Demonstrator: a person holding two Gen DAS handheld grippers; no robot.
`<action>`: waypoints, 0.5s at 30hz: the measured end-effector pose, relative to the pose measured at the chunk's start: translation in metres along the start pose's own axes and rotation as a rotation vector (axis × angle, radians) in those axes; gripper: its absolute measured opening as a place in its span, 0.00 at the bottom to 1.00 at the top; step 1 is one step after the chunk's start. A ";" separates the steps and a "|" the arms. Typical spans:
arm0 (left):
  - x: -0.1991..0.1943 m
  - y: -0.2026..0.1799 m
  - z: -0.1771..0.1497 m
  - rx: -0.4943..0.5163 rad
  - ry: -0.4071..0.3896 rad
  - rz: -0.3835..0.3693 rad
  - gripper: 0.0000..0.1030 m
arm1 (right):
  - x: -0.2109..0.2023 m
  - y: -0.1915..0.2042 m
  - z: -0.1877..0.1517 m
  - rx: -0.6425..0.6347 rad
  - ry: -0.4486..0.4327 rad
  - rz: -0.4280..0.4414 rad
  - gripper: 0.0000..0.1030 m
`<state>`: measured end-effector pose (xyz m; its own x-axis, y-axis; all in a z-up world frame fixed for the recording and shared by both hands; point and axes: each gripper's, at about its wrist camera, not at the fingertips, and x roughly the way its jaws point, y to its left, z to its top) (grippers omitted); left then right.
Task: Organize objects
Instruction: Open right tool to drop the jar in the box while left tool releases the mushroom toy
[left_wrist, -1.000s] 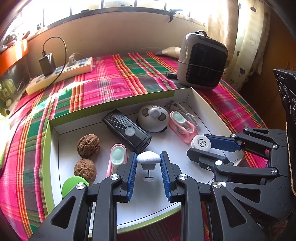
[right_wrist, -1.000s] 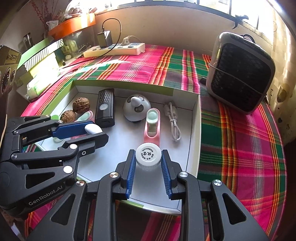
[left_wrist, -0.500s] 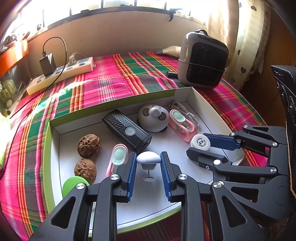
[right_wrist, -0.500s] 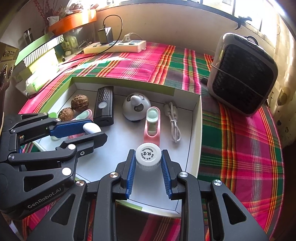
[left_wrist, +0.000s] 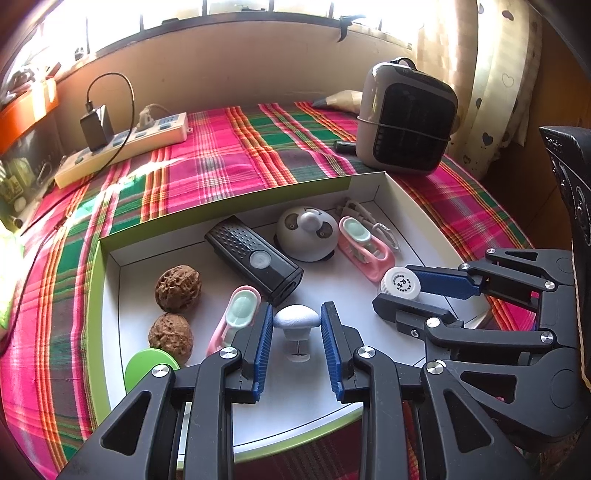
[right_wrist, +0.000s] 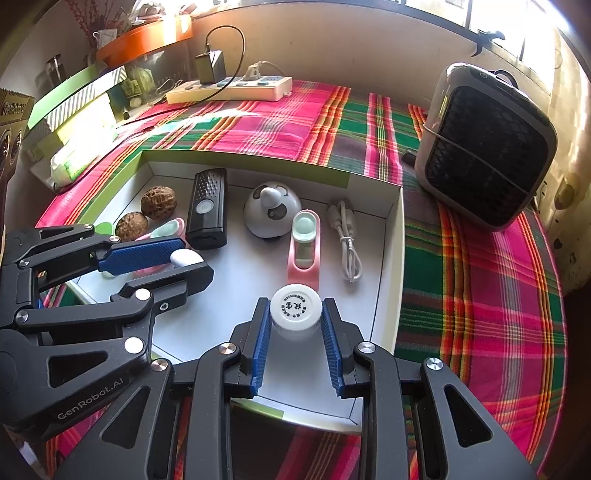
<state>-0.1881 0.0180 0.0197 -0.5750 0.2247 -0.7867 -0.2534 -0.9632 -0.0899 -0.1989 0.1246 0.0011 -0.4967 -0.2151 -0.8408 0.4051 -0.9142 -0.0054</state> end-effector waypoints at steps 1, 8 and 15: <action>0.000 0.000 0.000 0.001 0.001 0.001 0.24 | 0.000 0.000 0.000 0.000 0.001 0.000 0.28; -0.001 0.001 0.000 -0.010 -0.001 0.007 0.26 | -0.001 -0.001 -0.001 0.007 0.001 0.003 0.28; -0.005 0.002 -0.001 -0.018 -0.005 0.014 0.26 | -0.003 0.000 -0.002 0.021 -0.001 -0.001 0.28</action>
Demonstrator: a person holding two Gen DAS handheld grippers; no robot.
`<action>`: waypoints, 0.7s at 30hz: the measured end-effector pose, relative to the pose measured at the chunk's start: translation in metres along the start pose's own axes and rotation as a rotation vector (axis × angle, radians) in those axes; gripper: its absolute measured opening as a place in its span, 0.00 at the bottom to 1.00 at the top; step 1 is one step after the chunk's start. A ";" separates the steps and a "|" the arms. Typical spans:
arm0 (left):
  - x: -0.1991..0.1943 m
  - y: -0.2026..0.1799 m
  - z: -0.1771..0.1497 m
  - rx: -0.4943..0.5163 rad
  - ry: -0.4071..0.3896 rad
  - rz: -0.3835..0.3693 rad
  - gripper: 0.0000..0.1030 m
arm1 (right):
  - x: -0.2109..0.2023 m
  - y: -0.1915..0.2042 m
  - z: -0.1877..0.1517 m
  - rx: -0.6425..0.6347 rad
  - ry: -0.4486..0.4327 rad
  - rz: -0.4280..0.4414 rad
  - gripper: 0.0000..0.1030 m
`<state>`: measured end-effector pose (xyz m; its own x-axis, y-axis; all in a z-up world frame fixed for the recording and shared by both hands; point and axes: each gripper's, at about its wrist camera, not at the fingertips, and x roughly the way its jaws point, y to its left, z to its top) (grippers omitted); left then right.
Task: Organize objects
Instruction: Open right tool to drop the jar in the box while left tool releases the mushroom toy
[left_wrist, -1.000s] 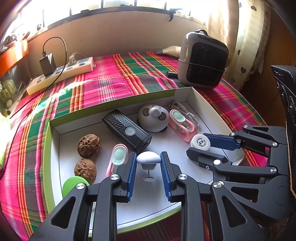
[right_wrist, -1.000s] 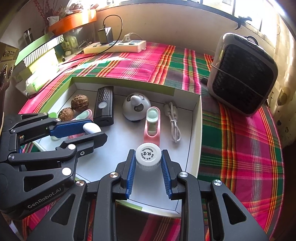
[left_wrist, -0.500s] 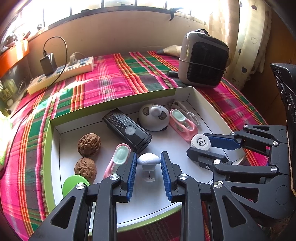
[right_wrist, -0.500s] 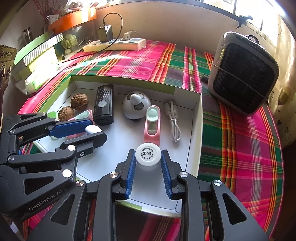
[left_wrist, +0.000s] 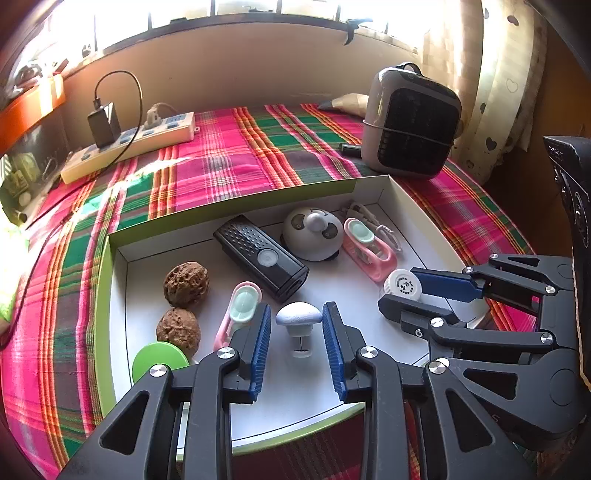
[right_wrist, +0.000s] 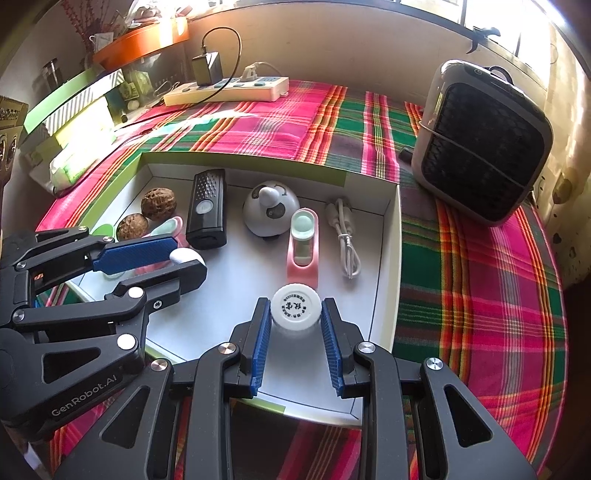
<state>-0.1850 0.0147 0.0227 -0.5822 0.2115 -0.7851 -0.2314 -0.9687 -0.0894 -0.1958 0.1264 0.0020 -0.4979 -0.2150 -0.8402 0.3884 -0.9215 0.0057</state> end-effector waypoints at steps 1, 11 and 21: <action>0.000 0.000 0.000 -0.001 0.001 0.002 0.26 | 0.000 0.000 0.000 0.003 -0.001 0.000 0.28; -0.010 0.000 -0.005 -0.019 -0.016 0.021 0.27 | -0.008 0.000 -0.004 0.035 -0.018 0.003 0.37; -0.025 -0.001 -0.011 -0.039 -0.048 0.053 0.28 | -0.018 -0.002 -0.011 0.081 -0.047 0.003 0.37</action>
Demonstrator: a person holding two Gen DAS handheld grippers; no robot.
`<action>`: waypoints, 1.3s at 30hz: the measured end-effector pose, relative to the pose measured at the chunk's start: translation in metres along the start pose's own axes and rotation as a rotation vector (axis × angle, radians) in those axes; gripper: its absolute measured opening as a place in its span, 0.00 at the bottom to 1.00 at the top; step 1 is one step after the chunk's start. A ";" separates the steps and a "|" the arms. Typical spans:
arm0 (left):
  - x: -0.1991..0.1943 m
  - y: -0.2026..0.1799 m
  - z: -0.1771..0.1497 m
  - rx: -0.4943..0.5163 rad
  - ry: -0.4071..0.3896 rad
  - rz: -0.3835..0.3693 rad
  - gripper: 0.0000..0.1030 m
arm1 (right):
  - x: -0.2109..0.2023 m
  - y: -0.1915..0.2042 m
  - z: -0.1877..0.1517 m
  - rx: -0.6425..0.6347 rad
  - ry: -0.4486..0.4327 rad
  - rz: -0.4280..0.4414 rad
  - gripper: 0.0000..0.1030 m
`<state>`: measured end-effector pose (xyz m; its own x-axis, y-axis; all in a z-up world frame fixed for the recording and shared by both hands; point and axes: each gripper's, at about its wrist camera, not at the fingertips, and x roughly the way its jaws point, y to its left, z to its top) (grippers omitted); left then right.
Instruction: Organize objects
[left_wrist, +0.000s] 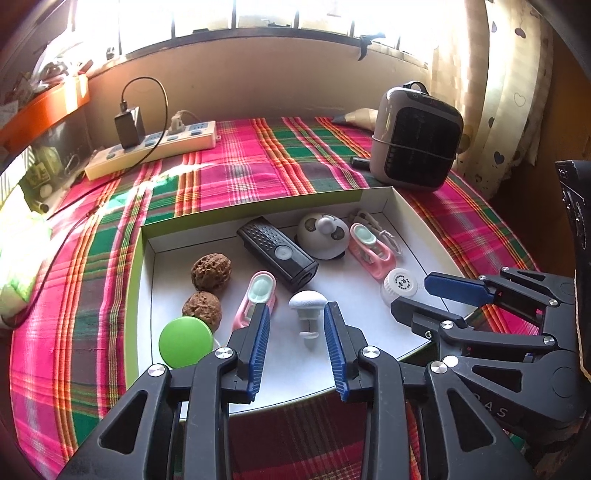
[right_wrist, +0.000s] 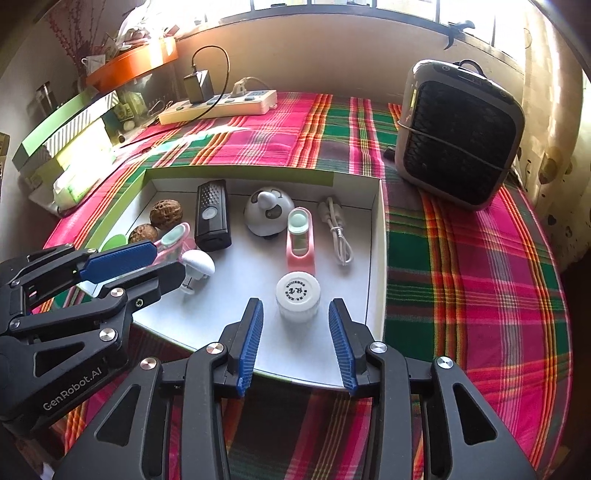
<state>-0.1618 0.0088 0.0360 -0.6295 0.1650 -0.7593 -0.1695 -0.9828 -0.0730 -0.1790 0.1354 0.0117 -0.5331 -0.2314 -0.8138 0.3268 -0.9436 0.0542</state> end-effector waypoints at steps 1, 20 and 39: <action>-0.002 0.000 -0.001 0.001 -0.006 0.001 0.28 | -0.002 0.000 -0.001 0.005 -0.005 -0.001 0.38; -0.048 -0.002 -0.025 -0.008 -0.113 0.127 0.31 | -0.040 0.015 -0.023 0.046 -0.108 -0.008 0.48; -0.052 0.003 -0.072 -0.061 -0.043 0.167 0.31 | -0.043 0.030 -0.060 0.047 -0.079 -0.025 0.56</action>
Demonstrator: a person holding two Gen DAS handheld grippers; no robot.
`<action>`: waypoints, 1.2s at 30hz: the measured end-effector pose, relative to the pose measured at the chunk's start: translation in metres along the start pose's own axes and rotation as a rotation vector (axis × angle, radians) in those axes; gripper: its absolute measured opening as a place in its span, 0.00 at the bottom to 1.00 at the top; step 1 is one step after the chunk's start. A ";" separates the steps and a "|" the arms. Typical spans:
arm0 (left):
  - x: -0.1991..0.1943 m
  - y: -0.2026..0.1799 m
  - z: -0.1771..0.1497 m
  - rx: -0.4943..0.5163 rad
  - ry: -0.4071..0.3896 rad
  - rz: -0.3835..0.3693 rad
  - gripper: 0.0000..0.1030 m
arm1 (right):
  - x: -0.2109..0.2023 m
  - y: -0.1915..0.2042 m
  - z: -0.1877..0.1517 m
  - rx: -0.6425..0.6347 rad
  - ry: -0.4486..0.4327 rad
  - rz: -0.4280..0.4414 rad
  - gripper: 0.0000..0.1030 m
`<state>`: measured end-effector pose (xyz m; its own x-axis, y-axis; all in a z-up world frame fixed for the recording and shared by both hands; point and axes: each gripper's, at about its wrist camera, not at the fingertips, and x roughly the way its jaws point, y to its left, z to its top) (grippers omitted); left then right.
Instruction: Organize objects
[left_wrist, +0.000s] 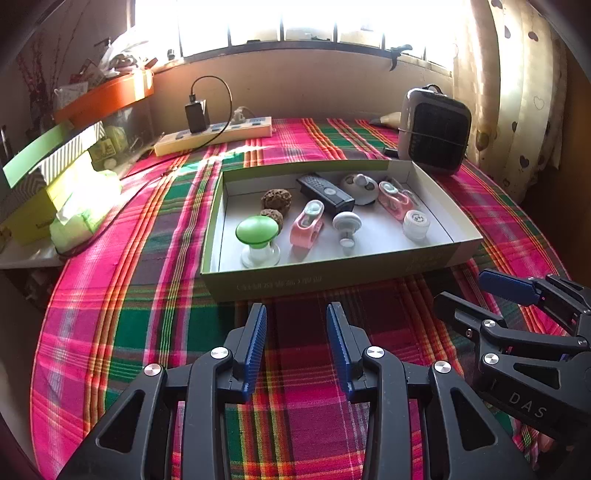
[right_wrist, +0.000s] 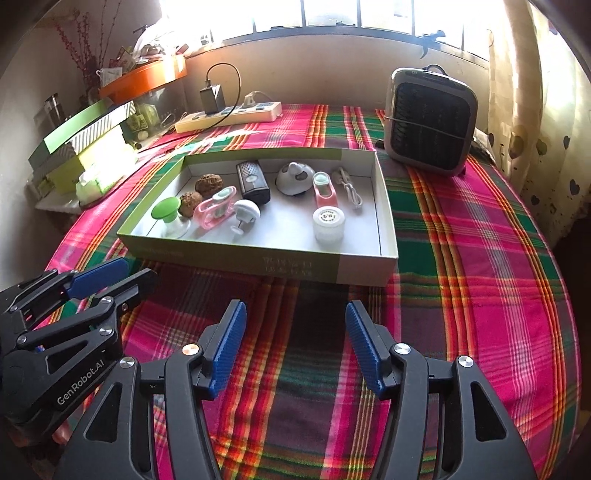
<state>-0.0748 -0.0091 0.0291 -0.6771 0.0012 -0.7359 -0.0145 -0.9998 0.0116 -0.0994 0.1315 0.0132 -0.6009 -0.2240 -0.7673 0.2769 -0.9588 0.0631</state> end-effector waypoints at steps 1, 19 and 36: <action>0.000 0.000 -0.002 -0.003 0.003 0.002 0.31 | 0.000 0.000 -0.002 -0.001 0.000 -0.005 0.56; 0.005 -0.002 -0.030 -0.054 0.068 0.033 0.31 | 0.001 -0.006 -0.033 0.003 0.028 -0.072 0.60; 0.003 -0.005 -0.035 -0.059 0.046 0.032 0.40 | 0.000 -0.010 -0.036 0.013 0.029 -0.097 0.71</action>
<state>-0.0515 -0.0044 0.0032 -0.6418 -0.0298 -0.7663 0.0503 -0.9987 -0.0033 -0.0746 0.1474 -0.0105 -0.6028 -0.1251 -0.7881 0.2088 -0.9780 -0.0044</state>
